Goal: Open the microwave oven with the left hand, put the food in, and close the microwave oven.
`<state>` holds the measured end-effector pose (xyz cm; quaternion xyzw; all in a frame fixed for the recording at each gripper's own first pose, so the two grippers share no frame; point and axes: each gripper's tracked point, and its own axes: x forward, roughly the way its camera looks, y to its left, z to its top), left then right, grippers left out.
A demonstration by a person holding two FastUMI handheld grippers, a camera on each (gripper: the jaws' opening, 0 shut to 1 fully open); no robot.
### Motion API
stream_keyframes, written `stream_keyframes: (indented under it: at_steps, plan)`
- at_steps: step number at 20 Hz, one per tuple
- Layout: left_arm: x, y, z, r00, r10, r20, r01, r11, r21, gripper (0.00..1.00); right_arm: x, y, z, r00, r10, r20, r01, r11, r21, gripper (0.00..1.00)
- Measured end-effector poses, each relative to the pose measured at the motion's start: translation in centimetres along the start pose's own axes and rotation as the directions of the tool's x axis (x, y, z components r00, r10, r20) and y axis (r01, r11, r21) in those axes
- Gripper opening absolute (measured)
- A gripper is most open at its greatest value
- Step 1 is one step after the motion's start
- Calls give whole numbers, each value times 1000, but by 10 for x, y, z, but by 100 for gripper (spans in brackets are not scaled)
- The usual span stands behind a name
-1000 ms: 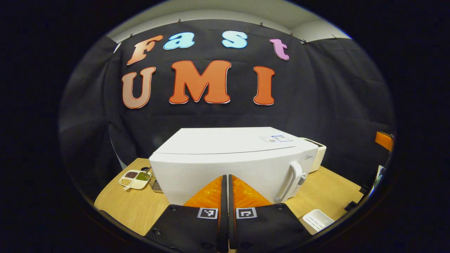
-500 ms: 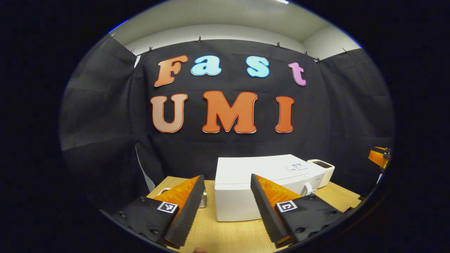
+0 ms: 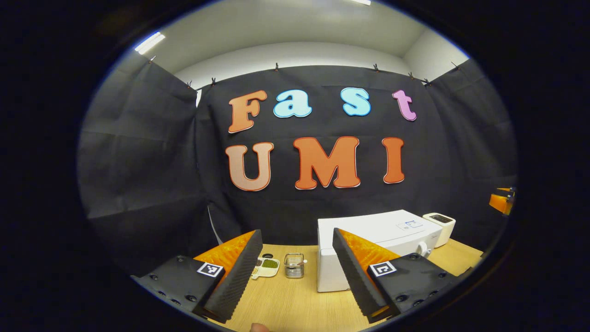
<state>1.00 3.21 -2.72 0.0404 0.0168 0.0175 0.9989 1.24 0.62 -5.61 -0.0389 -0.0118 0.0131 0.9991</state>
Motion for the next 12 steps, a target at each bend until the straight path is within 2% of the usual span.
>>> stream_keyframes:
  at_steps: [12]
  plan:
    - [-7, -30, 8, 999, -42, 30, 42, 999, -2, 99, -13, -19, 0, 1000, -25, -1, 25, 1000, 7, 95]
